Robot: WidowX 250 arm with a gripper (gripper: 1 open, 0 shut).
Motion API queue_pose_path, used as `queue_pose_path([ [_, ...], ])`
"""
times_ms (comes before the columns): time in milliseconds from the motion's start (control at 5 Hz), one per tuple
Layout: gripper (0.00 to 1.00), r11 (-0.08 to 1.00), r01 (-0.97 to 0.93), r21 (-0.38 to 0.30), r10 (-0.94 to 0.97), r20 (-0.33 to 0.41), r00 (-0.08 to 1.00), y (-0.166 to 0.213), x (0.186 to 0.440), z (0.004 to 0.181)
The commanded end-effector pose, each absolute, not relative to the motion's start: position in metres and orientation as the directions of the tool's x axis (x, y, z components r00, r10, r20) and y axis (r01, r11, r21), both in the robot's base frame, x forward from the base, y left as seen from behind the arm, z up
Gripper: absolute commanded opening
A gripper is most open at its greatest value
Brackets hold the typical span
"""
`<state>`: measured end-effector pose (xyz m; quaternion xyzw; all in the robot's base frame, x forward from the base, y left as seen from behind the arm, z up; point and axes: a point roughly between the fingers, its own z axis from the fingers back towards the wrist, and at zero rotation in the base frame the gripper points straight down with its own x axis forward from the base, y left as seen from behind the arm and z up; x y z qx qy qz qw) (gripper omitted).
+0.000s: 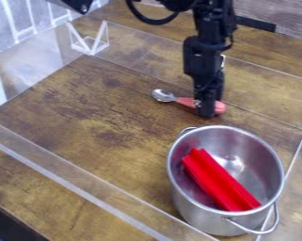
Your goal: Move the pink spoon to the right side of the table
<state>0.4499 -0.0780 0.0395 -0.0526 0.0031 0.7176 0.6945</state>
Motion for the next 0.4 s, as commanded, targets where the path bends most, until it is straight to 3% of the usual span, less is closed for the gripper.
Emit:
queue_pose_path([
  [0, 0.0, -0.021, -0.989, -0.144, 0.996, -0.091, -0.008, -0.0849, 0.4581, 0.067],
  [200, 0.0, -0.017, -0.989, -0.147, 0.996, -0.086, -0.004, -0.0857, 0.4583, 0.0656],
])
